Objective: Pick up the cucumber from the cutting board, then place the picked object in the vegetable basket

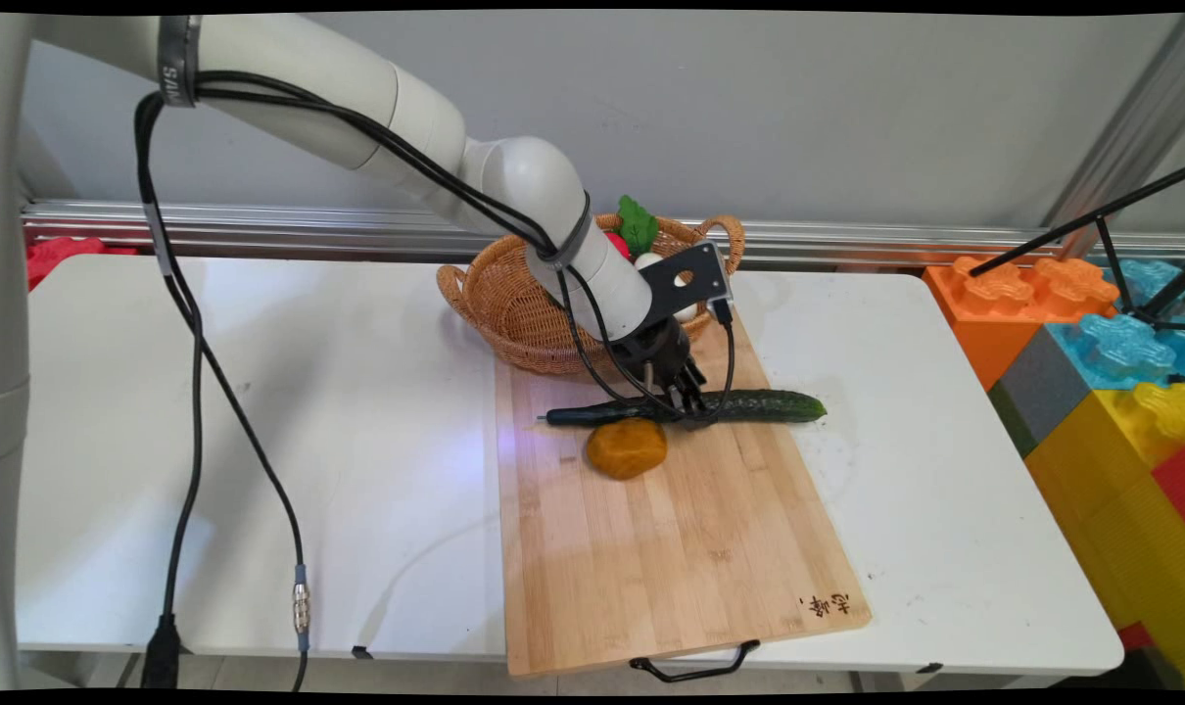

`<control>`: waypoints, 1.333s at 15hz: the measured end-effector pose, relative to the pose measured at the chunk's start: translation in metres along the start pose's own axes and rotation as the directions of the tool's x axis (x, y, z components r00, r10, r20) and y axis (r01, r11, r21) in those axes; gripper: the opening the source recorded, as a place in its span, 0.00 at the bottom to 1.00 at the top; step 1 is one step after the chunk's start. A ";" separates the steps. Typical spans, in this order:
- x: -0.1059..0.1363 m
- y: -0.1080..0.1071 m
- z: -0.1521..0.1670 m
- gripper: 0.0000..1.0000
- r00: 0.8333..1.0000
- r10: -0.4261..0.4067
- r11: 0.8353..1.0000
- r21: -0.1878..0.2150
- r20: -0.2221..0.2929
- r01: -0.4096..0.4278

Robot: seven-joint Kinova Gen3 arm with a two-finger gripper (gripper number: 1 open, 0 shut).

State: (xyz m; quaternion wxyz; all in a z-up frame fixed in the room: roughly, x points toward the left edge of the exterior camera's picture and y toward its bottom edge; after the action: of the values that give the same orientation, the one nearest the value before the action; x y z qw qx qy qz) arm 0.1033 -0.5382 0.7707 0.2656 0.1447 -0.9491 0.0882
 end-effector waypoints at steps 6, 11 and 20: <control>0.002 0.004 -0.011 0.00 1.000 0.018 1.000 0.011 -0.010 -0.018; 0.009 0.008 -0.038 0.00 0.999 0.041 0.999 0.026 -0.022 -0.040; 0.041 -0.014 -0.104 0.00 0.987 0.159 0.982 0.108 -0.039 -0.154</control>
State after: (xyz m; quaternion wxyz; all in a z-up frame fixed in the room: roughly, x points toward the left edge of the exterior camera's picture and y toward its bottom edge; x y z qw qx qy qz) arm 0.1237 -0.5354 0.8815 0.2722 0.0814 -0.9450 0.1619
